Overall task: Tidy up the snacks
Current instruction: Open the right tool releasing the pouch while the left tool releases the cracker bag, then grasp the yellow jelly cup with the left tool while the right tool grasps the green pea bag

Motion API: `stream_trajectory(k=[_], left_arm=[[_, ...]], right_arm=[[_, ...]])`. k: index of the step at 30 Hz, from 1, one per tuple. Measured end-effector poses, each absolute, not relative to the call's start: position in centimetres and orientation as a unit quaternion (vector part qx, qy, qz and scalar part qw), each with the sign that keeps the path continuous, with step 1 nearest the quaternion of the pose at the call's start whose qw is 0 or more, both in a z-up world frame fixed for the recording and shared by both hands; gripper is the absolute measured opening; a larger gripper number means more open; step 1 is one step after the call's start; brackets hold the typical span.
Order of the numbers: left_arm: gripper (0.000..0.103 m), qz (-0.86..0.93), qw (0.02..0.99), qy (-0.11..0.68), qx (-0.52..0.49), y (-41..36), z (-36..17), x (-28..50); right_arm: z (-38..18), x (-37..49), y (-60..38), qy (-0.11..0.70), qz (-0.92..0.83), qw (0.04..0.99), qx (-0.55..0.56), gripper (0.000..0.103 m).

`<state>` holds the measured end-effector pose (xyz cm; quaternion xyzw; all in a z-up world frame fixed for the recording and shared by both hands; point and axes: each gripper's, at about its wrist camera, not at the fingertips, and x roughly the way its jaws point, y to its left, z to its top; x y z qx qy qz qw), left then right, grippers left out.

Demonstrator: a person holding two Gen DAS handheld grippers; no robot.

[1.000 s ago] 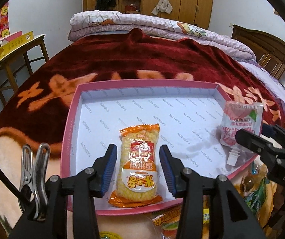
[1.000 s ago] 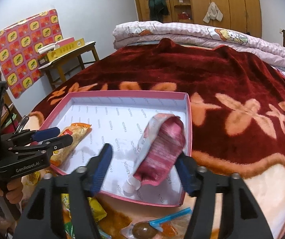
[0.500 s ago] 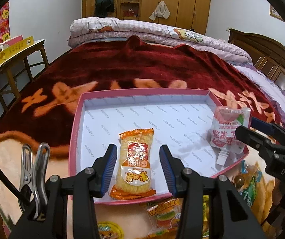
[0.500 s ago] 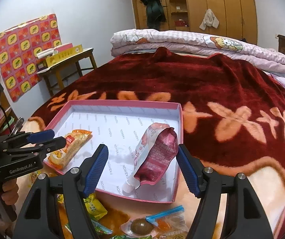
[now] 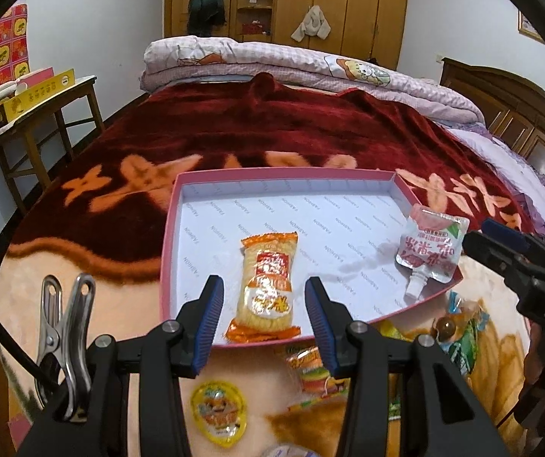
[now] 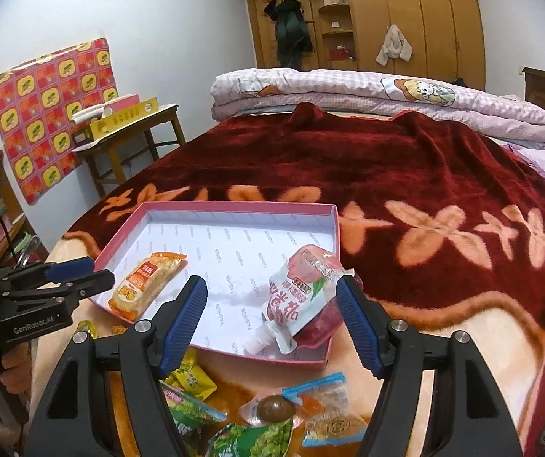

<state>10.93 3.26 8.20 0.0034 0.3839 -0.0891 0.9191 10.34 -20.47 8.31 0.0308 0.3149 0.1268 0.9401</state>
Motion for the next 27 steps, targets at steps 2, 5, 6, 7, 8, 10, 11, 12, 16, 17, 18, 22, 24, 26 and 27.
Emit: stream_trajectory(k=[2,5,6,7,8,10,11,12,16,17,18,22,24,26,27], left_arm=[[0.047,-0.086,0.919,0.386,0.003,3.5,8.3,10.5],[0.047,-0.082,0.918,0.388,0.003,3.9,8.3,10.0],[0.047,-0.081,0.918,0.389,0.002,4.1,8.3,9.8],[0.047,-0.079,0.917,0.390,0.002,4.2,8.3,9.6],[0.047,-0.078,0.917,0.391,0.002,4.3,8.2,9.5],[0.047,-0.075,0.917,0.392,0.000,4.7,8.2,9.0],[0.047,-0.074,0.917,0.392,-0.001,4.8,8.2,8.8],[0.047,-0.073,0.917,0.392,-0.003,5.0,8.1,8.6],[0.047,-0.065,0.917,0.394,-0.013,5.6,7.8,7.9],[0.047,-0.064,0.916,0.395,-0.015,5.8,7.7,7.7],[0.047,-0.063,0.916,0.396,-0.017,5.8,7.6,7.6],[0.047,-0.062,0.913,0.402,-0.018,6.1,7.1,7.0],[0.047,-0.062,0.912,0.405,-0.019,6.2,6.9,6.8],[0.047,-0.061,0.911,0.408,-0.022,6.3,6.6,6.5],[0.047,-0.061,0.910,0.409,-0.023,6.4,6.5,6.5]], right_arm=[[8.2,9.9,-20.6,0.317,0.126,0.940,0.034,0.072],[8.1,9.4,-20.9,0.322,0.124,0.938,0.036,0.072],[8.0,9.2,-20.9,0.323,0.124,0.938,0.036,0.072],[8.0,9.0,-21.0,0.324,0.123,0.937,0.037,0.072],[7.9,8.8,-21.0,0.325,0.124,0.937,0.037,0.072],[7.8,8.3,-21.1,0.326,0.125,0.936,0.038,0.072],[7.7,8.0,-21.0,0.327,0.126,0.936,0.037,0.072],[7.7,7.8,-21.0,0.327,0.127,0.936,0.036,0.072],[7.2,6.9,-21.0,0.333,0.127,0.934,0.035,0.072],[7.0,6.7,-21.1,0.336,0.127,0.932,0.037,0.072],[6.8,6.5,-21.1,0.339,0.128,0.931,0.038,0.072],[6.2,5.7,-21.1,0.346,0.128,0.929,0.039,0.072],[6.1,5.4,-21.1,0.348,0.129,0.928,0.039,0.072],[5.9,5.0,-21.2,0.350,0.129,0.927,0.039,0.072],[5.8,4.8,-21.2,0.351,0.129,0.927,0.038,0.072]])
